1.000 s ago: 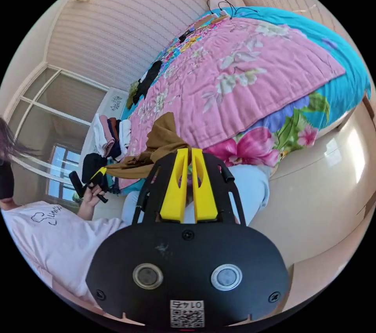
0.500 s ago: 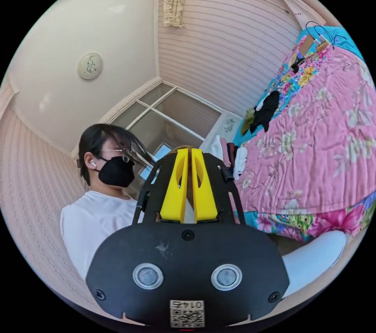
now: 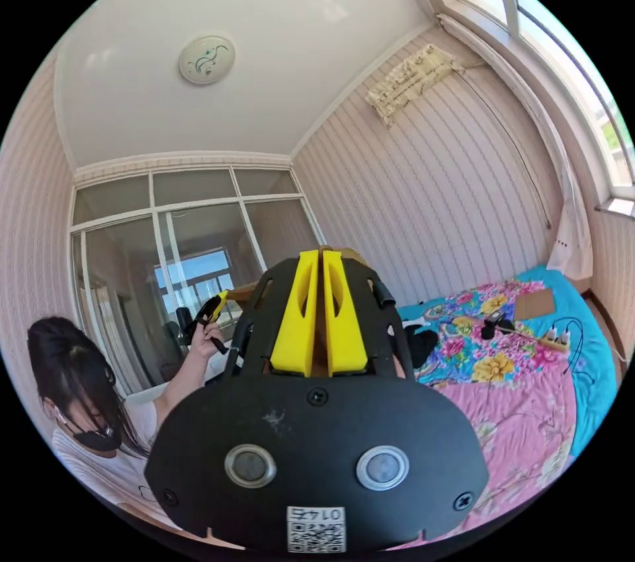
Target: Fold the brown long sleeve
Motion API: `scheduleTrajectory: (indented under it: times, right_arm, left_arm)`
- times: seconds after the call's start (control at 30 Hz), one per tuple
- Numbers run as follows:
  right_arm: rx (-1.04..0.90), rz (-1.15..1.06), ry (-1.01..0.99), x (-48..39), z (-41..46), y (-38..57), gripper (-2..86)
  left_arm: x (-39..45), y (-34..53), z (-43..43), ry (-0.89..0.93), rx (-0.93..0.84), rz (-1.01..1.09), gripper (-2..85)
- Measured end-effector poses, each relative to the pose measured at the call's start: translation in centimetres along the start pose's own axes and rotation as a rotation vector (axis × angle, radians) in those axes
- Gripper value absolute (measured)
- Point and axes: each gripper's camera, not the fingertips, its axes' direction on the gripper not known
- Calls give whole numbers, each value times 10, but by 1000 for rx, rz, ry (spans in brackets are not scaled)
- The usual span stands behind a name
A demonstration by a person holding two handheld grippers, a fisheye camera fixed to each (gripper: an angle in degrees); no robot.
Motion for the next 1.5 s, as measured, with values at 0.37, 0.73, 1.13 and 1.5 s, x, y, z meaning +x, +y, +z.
scheduleTrajectory:
  times: [0.37,0.73,1.13,1.5]
  right_arm:
    - [-387,290,137,33,1,279,4]
    - [-943,774,432,64,22,536,6]
    - [-1013,636,644,42,46,546,52]
    - [-1072,722,736,57,98,590,102]
  left_arm:
    - [-42,236,-69,-87,-499,-173,-10]
    - [-49,475,-112,-296,-1222,-430,-10]
    - [-55,472,-106,-321,-1286,-398,9]
    - [-70,510,-82,-371,-1396,-438,45]
